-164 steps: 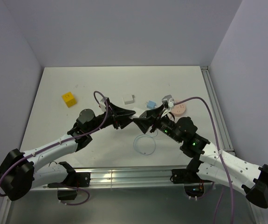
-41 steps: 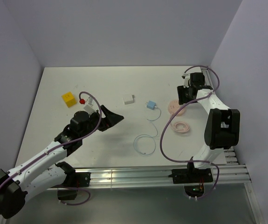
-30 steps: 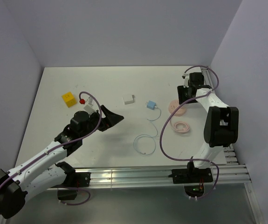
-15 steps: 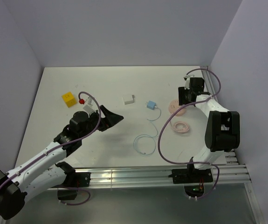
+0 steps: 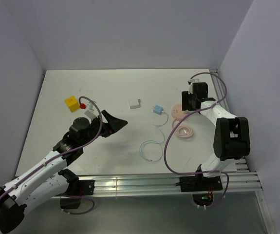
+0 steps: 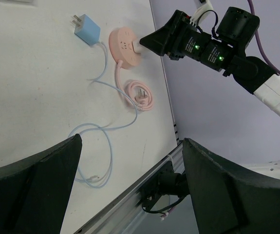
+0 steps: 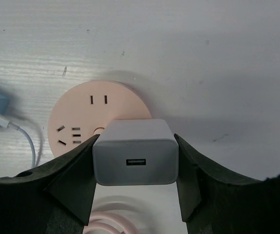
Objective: Insert the plug
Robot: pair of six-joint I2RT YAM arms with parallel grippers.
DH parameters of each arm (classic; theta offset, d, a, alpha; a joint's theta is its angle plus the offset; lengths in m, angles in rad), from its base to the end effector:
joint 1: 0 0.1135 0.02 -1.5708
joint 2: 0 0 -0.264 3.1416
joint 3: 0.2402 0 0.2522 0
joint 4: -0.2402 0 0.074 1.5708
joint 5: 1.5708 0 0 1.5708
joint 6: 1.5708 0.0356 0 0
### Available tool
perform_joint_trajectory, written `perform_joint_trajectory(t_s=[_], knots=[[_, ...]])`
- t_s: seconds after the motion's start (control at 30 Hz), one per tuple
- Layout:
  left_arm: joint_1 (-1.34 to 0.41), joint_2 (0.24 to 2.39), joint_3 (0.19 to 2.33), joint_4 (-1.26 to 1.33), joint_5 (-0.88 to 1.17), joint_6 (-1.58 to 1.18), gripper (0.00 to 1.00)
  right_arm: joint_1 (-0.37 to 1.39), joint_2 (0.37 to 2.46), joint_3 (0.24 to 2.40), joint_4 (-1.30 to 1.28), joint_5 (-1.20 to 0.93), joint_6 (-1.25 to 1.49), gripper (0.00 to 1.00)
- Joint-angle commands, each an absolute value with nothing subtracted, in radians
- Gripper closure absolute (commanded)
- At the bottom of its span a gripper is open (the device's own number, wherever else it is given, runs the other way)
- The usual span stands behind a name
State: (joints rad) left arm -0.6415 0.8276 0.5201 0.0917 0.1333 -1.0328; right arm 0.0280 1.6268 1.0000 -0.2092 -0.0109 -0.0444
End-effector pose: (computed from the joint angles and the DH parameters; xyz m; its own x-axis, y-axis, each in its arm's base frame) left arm 0.1572 -0.1233 0.2675 -0.6865 -0.5495 -0.4761 0.2099 0.4771 -0.8534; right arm 0.3417 0.0100 0.2007 -0.7394 -0.0651 -0.6701 -0.0682 0.9974 -0.0217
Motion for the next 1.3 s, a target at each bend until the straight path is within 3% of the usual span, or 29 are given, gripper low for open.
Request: perform_joint_trajectory(t_s=[0.0,0.17,0.2,0.27,0.37,0.43,0.47,0.9,1.27], knots=[[-0.646,0.801,0.512,0.101,0.123,-1.022,0.11,0.055,1.692,0.942,-0.399,-0.089,-0.003,1.0],[-0.644,0.795,0.514,0.094,0.123,-1.023,0.11,0.058,1.692,0.934,-0.382,-0.123,-0.003,0.98],[-0.646,0.793,0.517,0.094,0.121,-1.022,0.11,0.06,1.69,0.931,-0.373,-0.104,-0.003,0.84],[-0.646,0.793,0.517,0.094,0.12,-1.02,0.1,0.069,1.675,0.924,-0.361,-0.065,-0.003,0.65],[-0.646,0.798,0.517,0.103,0.121,-1.022,0.11,0.077,1.643,0.919,-0.342,-0.04,0.032,0.52],[-0.646,0.805,0.514,0.11,0.126,-1.028,0.11,0.078,1.623,0.923,-0.341,-0.04,0.041,0.3],[-0.646,0.807,0.511,0.117,0.13,-1.028,0.11,0.078,1.617,0.937,-0.347,-0.037,0.044,0.12],[-0.646,0.802,0.514,0.112,0.132,-1.022,0.1,0.101,1.532,0.991,-0.342,0.038,0.061,0.02],[-0.644,0.784,0.528,0.086,0.12,-1.0,0.1,0.04,1.608,1.147,-0.391,-0.041,0.02,0.06]])
